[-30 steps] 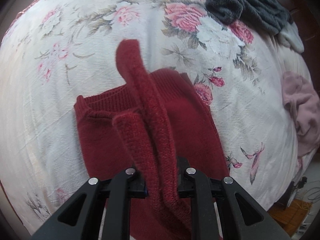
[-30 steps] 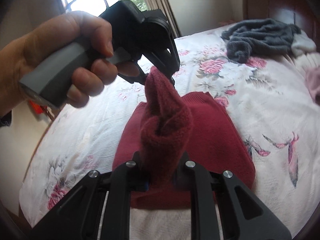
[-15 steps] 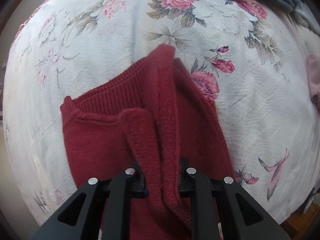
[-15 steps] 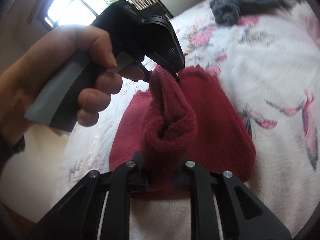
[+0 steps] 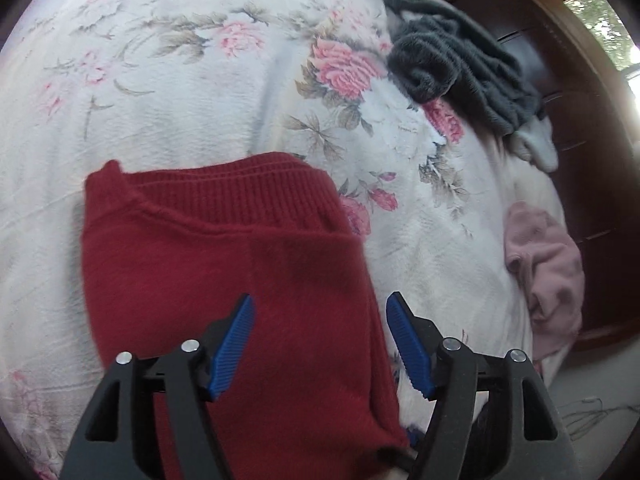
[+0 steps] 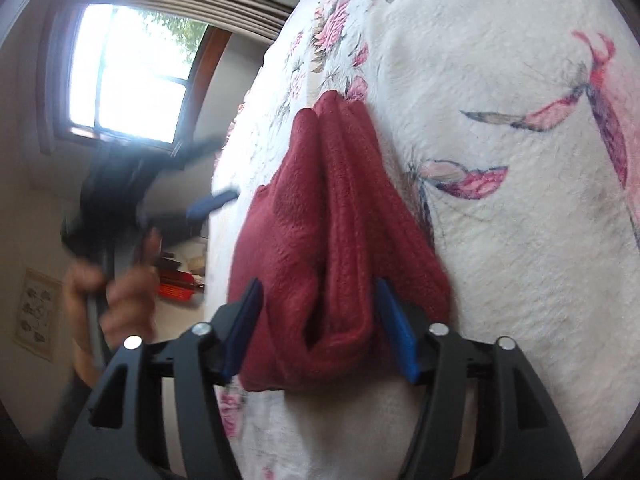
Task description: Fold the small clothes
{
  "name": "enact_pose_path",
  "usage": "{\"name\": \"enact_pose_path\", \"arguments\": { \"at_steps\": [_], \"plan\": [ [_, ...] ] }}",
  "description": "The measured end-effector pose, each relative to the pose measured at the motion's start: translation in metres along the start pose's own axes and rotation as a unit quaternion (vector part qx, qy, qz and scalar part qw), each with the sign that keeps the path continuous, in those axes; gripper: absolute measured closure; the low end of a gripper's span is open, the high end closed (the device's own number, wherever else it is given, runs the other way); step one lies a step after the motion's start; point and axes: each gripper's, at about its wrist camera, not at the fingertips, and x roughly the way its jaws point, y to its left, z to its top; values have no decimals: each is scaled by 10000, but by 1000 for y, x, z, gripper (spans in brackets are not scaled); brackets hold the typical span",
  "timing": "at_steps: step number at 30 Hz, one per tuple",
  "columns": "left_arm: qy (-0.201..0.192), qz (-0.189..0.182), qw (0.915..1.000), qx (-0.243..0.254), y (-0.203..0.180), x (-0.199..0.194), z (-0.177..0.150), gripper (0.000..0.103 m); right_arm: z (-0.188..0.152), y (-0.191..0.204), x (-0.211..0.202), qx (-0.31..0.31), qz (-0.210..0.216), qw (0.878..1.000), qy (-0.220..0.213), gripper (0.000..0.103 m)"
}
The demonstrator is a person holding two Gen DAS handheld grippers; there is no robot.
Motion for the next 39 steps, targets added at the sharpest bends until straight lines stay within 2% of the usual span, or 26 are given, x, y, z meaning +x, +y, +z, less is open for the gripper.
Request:
{"name": "enact_pose_path", "arguments": {
  "at_steps": [2, 6, 8, 11, 13, 14, 15, 16, 19, 21, 23, 25, 27, 28, 30, 32, 33, 35, 36, 37, 38, 39],
  "plan": [
    [-101, -202, 9997, 64, 16, -18, -22, 29, 4, -7, -1, 155, 213, 9996, 45, 38],
    [10, -513, 9987, -37, 48, -32, -60, 28, 10, -15, -2, 437, 615, 9970, 171, 36],
    [58, -682, 9975, -153, 61, -37, -77, 28, 16, -13, -1, 455, 688, 9961, 308, 35],
    [65, -946, 9954, -137, 71, -41, -92, 28, 33, -4, 12, 510, 745, 9926, 817, 29],
    [52, -1091, 9939, -182, 75, -41, -98, 28, 47, 10, 27, 300, 377, 9904, 1294, 29],
    [52, -1152, 9930, -238, 77, -41, -99, 28, 52, 19, 34, 89, 173, 9880, 1532, 38],
    [52, -1268, 9915, -303, 77, -41, -100, 28, 55, 24, 37, -39, 12, 9865, 1638, 54],
    [43, -1342, 9904, -320, 77, -41, -101, 28, 57, 30, 41, -143, -155, 9832, 1813, 84],
    [-51, -1593, 9870, -190, 68, -47, -103, 28, 61, 52, 27, -685, -611, 9797, 1783, 89],
    [-72, -1764, 9842, -83, 60, -47, -105, 28, 63, 54, 14, -770, -755, 9808, 1624, 90],
    [15, -1863, 9825, -40, 55, -37, -109, 28, 65, 46, 9, -739, -1013, 9811, 1471, 90],
    [205, -1803, 9834, -68, 56, -19, -113, 28, 62, 37, 19, -641, -1005, 9787, 1669, 87],
    [352, -1538, 9874, -138, 63, -1, -117, 28, 57, 45, 31, -897, -986, 9720, 1935, 79],
    [452, -1545, 9868, -171, 67, 7, -119, 28, 61, 51, 32, -980, -1058, 9714, 1886, 73],
    [432, -1606, 9860, -152, 69, 10, -123, 28, 76, 58, 28, -815, -935, 9784, 1652, 63],
    [404, -1655, 9854, -79, 66, 10, -124, 28, 96, 64, 39, -695, -754, 9814, 1621, 46],
    [402, -1690, 9847, -95, 67, 9, -124, 28, 106, 65, 52, -621, -709, 9797, 1769, 45],
    [355, -1771, 9835, -138, 68, 5, -124, 28, 118, 65, 77, -590, -1069, 9739, 1911, 45],
    [323, -1835, 9824, -113, 68, 2, -125, 28, 120, 67, 86, -627, -1137, 9716, 1981, 48],
    [280, -1918, 9810, -48, 67, -2, -128, 28, 119, 70, 90, -684, -1201, 9701, 1994, 65],
    [278, -1959, 9802, 5, 65, -2, -130, 28, 120, 77, 90, -829, -1245, 9695, 1939, 89],
    [317, -1955, 9802, 48, 64, 0, -132, 28, 120, 85, 83, -984, -1204, 9723, 1747, 89]
  ]
}}
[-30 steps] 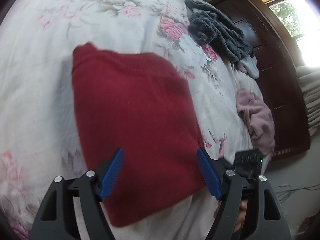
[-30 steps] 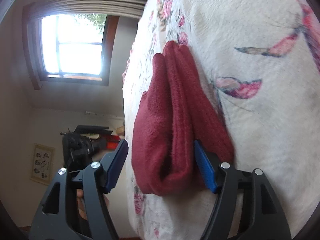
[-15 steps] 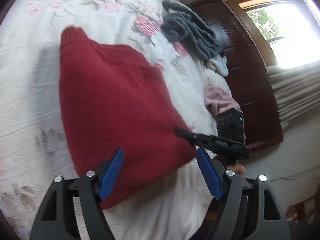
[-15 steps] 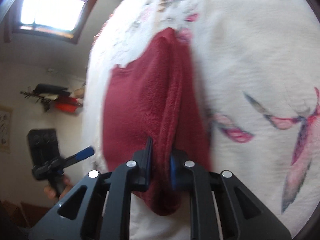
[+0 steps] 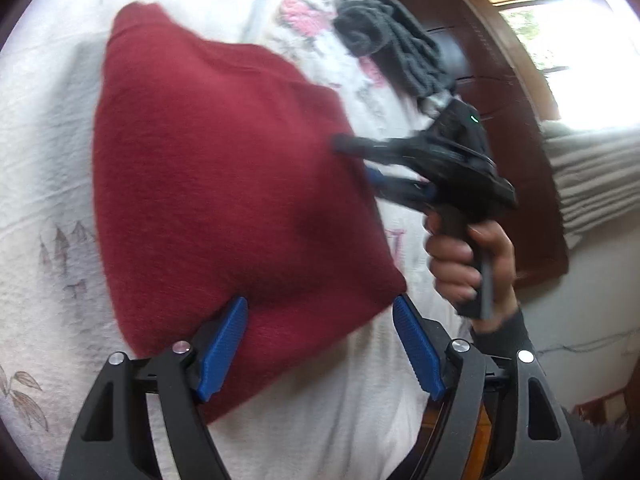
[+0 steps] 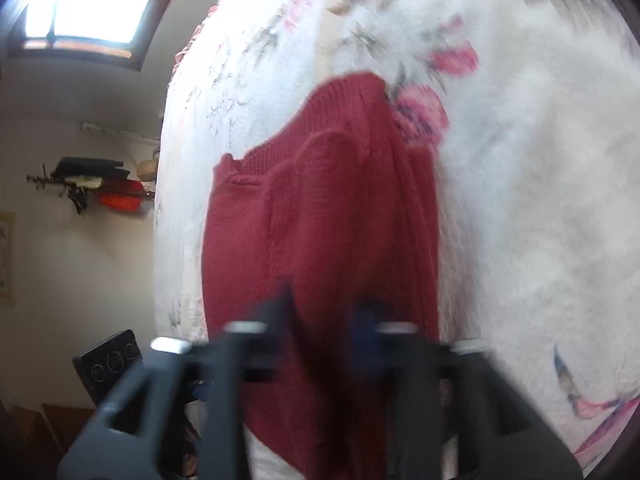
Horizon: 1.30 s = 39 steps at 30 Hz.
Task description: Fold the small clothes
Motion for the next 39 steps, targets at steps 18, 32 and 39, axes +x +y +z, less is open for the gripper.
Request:
{"name": "enact_pose_path", "arguments": {
  "at_steps": [18, 32, 39],
  "plan": [
    [-593, 274, 9977, -152, 21, -29, 86, 28, 6, 20, -14, -613, -47, 9965, -569, 77],
    [-29, 269, 9993, 275, 13, -13, 53, 28, -56, 28, -14, -1132, -147, 9934, -88, 95],
    [-112, 522, 9985, 129, 12, -9, 36, 30, -76, 25, -16, -929, -456, 9945, -170, 94]
  ]
}}
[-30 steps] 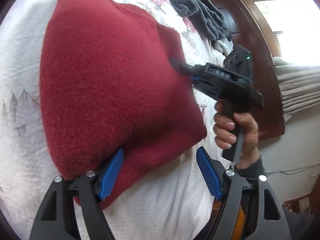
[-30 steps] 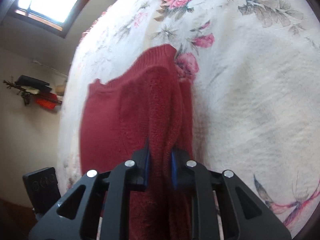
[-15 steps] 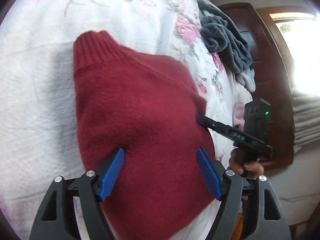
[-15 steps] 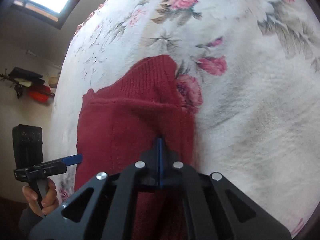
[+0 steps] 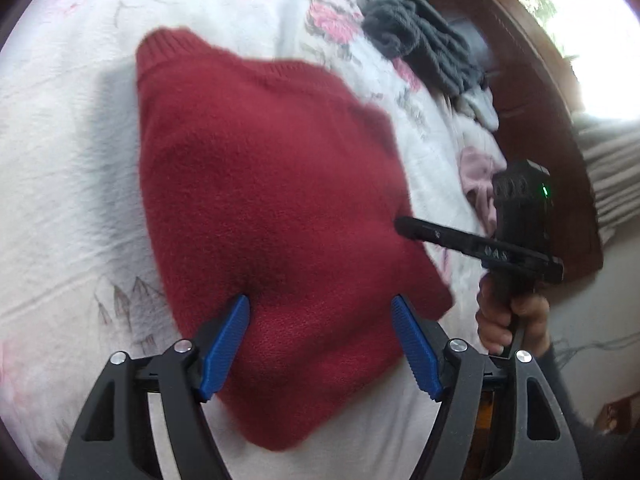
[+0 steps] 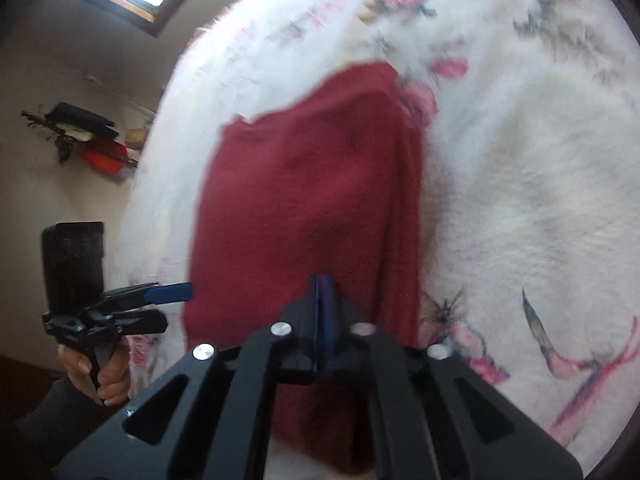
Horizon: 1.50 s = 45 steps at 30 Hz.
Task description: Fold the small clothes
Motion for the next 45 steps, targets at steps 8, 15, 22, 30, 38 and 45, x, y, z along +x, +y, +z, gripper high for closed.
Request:
{"name": "enact_pose_path", "arguments": {
  "at_steps": [8, 15, 22, 30, 38, 45],
  "plan": [
    [362, 459, 9983, 37, 6, 31, -37, 31, -47, -20, 29, 219, -62, 9989, 420, 103],
    [-325, 23, 9992, -236, 6, -19, -62, 20, -20, -26, -19, 638, 667, 9956, -168, 62],
    [-479, 134, 9909, -1253, 70, -27, -78, 16, 46, -87, 0, 1575, 1579, 9748, -4, 31],
    [-420, -364, 9871, -1499, 85, 6, -66, 16, 93, -79, 50, 1228, 1214, 9821, 754, 27],
    [-122, -1016, 9825, -1554, 84, 36, -46, 16, 100, -65, 77, 653, 1112, 9850, 1146, 20],
    [32, -727, 9842, -1614, 75, 48, -38, 15, 104, -59, 90, 608, 1139, 9861, 1042, 20]
  ]
}}
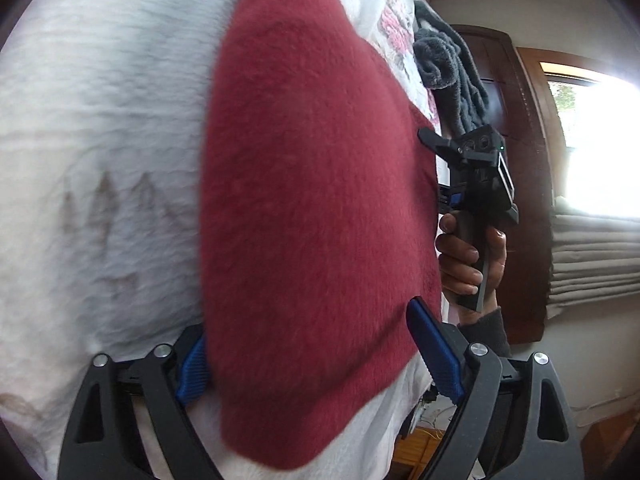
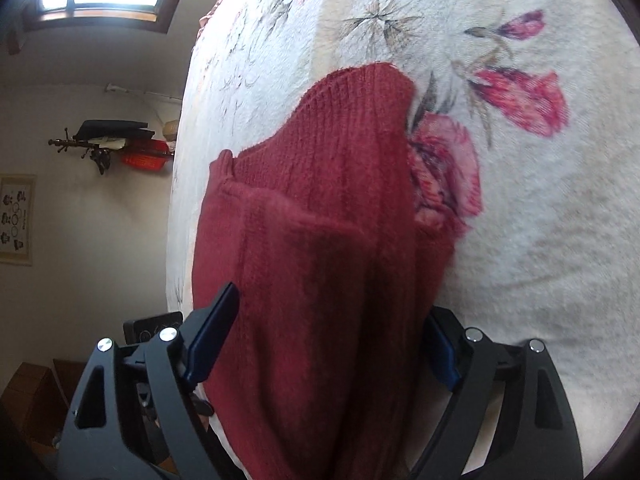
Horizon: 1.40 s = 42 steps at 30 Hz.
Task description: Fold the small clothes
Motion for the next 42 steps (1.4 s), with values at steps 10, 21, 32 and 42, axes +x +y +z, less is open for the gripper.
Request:
{"name": "enact_pose_path", "arguments": {
  "at_steps": [10, 21, 32, 42],
  "plan": [
    [96, 585, 9982, 72, -14, -14, -3, 55, -17, 30, -7, -130, -128, 9989, -439, 72],
    [-173, 805, 9938, 742, -51, -110, -64, 59, -82, 111, -15, -306, 490, 9948, -844, 75],
    [-508, 727, 9959, 151, 41, -164, -207, 58, -185, 127, 86, -356, 527, 9977, 247, 75],
    [-1253, 2150, 9672, 520, 34, -197, -227, 36, -212, 121, 33, -99, -399, 9974, -589, 46]
  ]
}}
